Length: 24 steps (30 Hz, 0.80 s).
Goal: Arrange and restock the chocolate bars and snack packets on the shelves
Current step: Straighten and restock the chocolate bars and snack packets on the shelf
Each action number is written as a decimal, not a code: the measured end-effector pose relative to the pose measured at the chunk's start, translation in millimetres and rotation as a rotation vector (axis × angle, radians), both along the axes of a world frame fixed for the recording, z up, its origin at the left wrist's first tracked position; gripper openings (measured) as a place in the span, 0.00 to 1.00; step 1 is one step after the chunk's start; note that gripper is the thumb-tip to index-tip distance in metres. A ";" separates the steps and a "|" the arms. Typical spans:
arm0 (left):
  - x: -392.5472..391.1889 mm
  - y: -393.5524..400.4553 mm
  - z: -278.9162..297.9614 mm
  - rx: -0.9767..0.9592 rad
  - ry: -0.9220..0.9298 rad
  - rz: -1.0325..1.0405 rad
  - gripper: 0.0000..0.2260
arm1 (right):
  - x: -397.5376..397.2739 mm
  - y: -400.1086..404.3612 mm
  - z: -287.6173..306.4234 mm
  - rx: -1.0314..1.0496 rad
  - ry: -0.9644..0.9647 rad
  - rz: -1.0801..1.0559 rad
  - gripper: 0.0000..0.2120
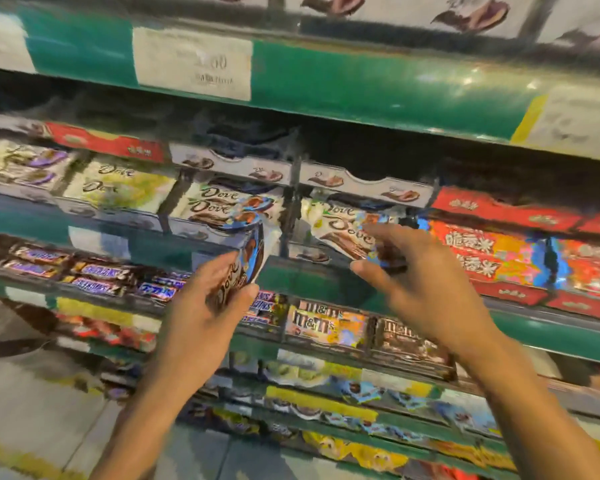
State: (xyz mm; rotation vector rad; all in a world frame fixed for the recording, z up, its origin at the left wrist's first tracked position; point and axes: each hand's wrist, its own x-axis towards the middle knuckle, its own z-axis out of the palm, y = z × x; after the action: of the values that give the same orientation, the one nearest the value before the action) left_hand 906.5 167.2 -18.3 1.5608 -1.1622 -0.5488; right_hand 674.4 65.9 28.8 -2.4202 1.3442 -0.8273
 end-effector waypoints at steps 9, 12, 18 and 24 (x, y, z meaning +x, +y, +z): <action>17.6 -16.2 0.8 0.020 -0.032 -0.119 0.22 | 32.4 -29.1 -5.5 -0.222 0.255 -0.112 0.15; 15.4 -17.1 2.9 0.010 -0.057 -0.144 0.21 | 34.0 -24.3 -12.9 -0.307 0.175 -0.129 0.13; 20.9 -20.2 4.0 0.004 -0.114 -0.177 0.23 | 38.7 1.9 -32.6 -0.308 0.332 -0.148 0.22; 25.2 -26.7 12.8 0.004 -0.199 -0.213 0.22 | 42.7 -12.4 -27.4 -0.173 0.417 -0.127 0.31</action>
State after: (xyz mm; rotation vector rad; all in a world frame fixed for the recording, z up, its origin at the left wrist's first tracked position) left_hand 931.7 140.5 -5.5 1.5303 -1.4910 -0.5434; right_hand 717.1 53.5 1.4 -2.7769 1.6450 -0.4982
